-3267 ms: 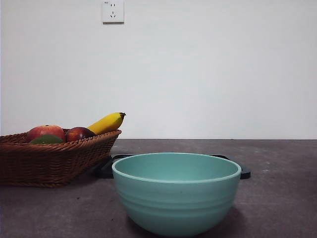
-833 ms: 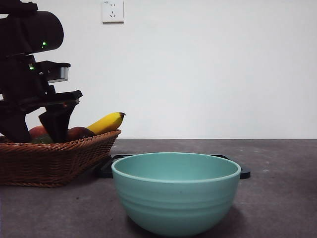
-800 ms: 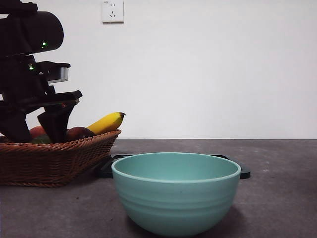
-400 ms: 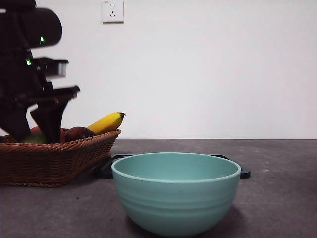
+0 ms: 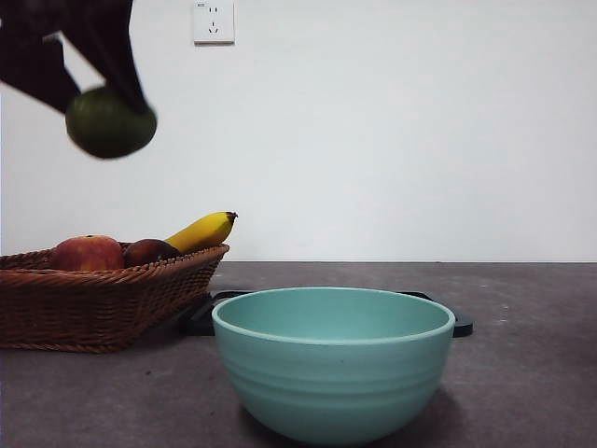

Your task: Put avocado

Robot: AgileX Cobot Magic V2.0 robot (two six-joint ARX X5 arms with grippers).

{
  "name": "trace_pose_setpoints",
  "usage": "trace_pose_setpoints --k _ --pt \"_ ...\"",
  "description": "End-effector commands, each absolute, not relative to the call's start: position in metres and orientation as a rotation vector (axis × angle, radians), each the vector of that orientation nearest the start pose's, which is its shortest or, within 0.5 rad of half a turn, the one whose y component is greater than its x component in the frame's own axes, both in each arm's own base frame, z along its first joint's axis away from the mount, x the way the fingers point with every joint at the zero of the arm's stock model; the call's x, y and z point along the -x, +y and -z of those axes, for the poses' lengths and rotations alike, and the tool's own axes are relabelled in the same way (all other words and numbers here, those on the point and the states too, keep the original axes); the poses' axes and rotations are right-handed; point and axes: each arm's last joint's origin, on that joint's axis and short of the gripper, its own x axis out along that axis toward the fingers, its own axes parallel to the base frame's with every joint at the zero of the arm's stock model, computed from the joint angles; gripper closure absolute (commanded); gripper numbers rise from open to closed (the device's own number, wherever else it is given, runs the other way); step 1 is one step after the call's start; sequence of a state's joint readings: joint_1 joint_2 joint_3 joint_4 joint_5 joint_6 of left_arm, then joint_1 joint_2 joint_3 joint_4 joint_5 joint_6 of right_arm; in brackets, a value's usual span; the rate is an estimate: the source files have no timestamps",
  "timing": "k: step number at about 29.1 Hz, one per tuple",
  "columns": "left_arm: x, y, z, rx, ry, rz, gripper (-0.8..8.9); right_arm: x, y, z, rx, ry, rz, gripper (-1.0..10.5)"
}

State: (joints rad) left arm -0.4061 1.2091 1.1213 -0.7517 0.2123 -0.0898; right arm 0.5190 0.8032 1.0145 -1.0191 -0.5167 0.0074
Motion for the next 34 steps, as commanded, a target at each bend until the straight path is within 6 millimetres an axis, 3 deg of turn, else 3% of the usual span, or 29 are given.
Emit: trace_pose_setpoints --k 1,11,24,29,34 --pt "-0.207 -0.111 -0.324 -0.009 0.878 0.631 6.38 -0.105 0.077 -0.342 -0.008 0.828 -0.980 5.6" --pt "-0.181 -0.170 -0.310 -0.131 0.941 0.866 6.37 -0.105 0.077 -0.342 -0.003 0.830 -0.960 5.6" --pt "-0.186 -0.247 -0.250 -0.266 1.025 0.981 6.37 -0.105 0.077 -0.342 -0.004 0.829 -0.960 5.6" --pt "-0.185 -0.267 -0.218 -0.388 1.078 0.943 6.37 -0.105 0.077 -0.342 -0.001 0.827 -0.955 5.6" --pt "-0.185 -0.278 -0.201 -0.424 1.086 0.944 6.30 -0.105 0.077 -0.342 0.000 0.827 -0.954 5.6"
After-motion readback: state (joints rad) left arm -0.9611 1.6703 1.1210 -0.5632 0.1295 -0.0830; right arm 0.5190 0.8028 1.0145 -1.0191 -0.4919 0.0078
